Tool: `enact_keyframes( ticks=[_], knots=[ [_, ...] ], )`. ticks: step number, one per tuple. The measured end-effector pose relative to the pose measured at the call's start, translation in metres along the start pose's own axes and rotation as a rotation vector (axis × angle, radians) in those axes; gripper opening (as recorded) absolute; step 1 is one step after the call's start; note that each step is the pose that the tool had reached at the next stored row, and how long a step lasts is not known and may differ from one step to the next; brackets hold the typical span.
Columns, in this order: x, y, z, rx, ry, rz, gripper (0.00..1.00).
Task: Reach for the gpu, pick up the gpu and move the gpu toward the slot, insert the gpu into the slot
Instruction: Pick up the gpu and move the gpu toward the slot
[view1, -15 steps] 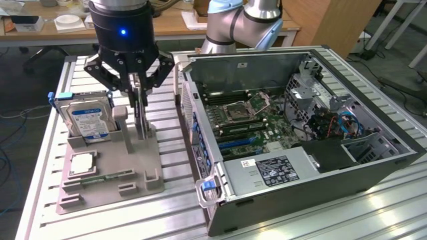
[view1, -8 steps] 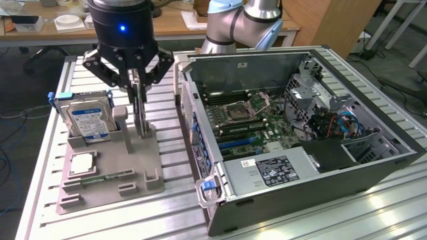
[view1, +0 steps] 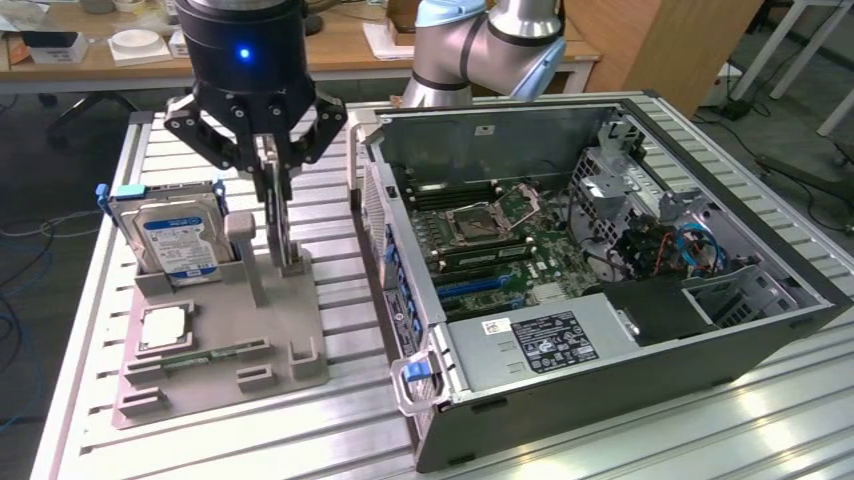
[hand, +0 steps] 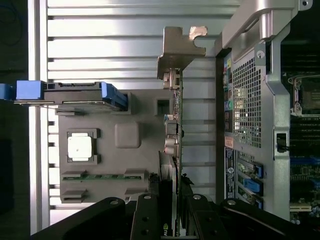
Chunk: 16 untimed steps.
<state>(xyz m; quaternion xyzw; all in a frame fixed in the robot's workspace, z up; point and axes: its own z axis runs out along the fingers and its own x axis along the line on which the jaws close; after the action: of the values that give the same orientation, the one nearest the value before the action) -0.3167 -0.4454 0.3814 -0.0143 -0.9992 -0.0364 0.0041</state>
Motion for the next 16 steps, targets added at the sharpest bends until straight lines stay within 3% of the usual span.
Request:
enact_keyframes(
  ticks=[5, 6, 7, 10, 11, 16],
  knots=[
    [0.0, 0.0004, -0.0045, 0.0001, 0.0, 0.0, 0.26],
    [0.0, 0.0005, -0.005, 0.0024, -0.0002, 0.0, 0.26],
    [0.0, 0.0005, -0.0053, 0.0073, -0.0005, 0.0, 0.26],
    [0.0, 0.0005, -0.0064, 0.0387, -0.0011, 0.0, 0.26],
    [0.0, 0.0005, -0.0068, 0.0459, -0.0014, 0.0, 0.26],
    [0.0, 0.001, -0.0132, 0.0479, -0.0014, 0.0, 0.26]
  ],
)
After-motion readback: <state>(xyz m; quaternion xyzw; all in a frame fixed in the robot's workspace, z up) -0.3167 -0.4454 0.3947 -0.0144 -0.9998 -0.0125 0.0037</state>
